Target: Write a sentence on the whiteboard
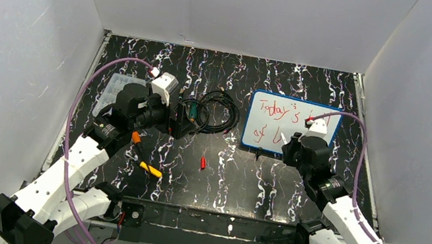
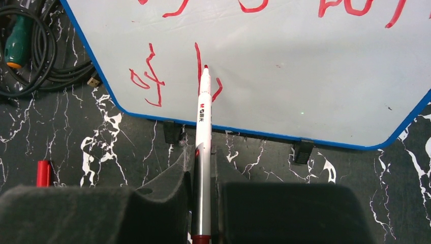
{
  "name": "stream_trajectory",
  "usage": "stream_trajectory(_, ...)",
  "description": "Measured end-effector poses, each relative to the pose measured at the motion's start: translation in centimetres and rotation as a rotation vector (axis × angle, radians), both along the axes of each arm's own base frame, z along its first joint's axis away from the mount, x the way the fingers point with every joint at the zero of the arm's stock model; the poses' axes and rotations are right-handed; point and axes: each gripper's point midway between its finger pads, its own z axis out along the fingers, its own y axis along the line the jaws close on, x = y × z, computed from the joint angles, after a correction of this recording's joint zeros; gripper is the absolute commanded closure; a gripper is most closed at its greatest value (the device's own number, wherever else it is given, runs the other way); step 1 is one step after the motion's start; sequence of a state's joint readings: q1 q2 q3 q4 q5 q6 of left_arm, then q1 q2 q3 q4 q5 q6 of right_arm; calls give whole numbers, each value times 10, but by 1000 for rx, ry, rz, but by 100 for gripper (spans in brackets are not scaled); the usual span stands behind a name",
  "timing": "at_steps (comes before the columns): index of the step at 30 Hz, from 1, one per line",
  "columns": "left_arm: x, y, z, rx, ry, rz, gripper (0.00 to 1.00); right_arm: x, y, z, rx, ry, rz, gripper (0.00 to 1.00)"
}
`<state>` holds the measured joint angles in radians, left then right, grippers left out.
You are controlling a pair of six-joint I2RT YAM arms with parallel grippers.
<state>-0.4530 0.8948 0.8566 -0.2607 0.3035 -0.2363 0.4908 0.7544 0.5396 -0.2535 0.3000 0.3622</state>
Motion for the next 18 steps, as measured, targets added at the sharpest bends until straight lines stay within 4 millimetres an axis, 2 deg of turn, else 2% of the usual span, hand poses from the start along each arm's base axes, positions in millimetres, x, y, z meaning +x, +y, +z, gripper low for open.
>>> stream_trajectory(18, 0, 0, -3, 3, 7, 0, 10, 9, 0, -10, -28, 19, -19, 99)
